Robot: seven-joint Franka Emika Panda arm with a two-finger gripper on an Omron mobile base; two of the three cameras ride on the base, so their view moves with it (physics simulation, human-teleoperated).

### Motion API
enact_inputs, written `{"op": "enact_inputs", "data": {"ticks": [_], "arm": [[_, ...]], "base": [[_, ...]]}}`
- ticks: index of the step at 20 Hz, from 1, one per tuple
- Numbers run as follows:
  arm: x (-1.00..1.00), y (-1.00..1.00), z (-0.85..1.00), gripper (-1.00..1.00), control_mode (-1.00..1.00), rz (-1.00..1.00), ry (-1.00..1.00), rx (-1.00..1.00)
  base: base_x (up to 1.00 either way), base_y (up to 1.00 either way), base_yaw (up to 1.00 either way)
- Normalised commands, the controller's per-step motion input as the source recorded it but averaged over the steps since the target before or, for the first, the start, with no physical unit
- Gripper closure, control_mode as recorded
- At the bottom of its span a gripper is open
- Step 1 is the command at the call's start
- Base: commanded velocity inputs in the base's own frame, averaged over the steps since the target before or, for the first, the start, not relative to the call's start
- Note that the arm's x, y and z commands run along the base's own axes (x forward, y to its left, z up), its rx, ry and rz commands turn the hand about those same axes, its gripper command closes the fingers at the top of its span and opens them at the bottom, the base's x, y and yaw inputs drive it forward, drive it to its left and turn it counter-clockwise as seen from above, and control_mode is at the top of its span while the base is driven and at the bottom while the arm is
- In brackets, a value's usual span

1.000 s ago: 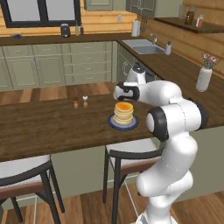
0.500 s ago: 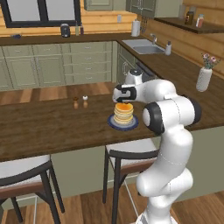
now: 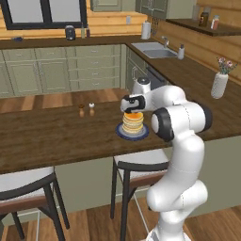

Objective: Take the strawberry from the fridge and place it on top of the pancake, located on the dining counter.

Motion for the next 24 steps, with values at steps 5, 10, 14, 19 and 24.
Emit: {"op": "enact_inputs", "data": {"ticks": [5, 10, 14, 19, 24], "arm": [[0.32, 0.00, 0.01, 1.00, -1.00, 0.00, 0.00, -0.02], [0.02, 0.00, -0.29, 1.00, -1.00, 0.00, 0.08, 0.00], [0.00, 0.00, -0.28, 1.00, -1.00, 0.00, 0.06, 0.00], [0.00, 0.00, -0.08, 1.00, -1.00, 0.00, 0.01, 0.00], [0.00, 0.00, 0.00, -1.00, -1.00, 0.00, 0.01, 0.00]], "base": [[0.00, 0.00, 0.00], [0.00, 0.00, 0.00], [0.00, 0.00, 0.00], [0.00, 0.00, 0.00], [0.00, 0.00, 0.00]]}}
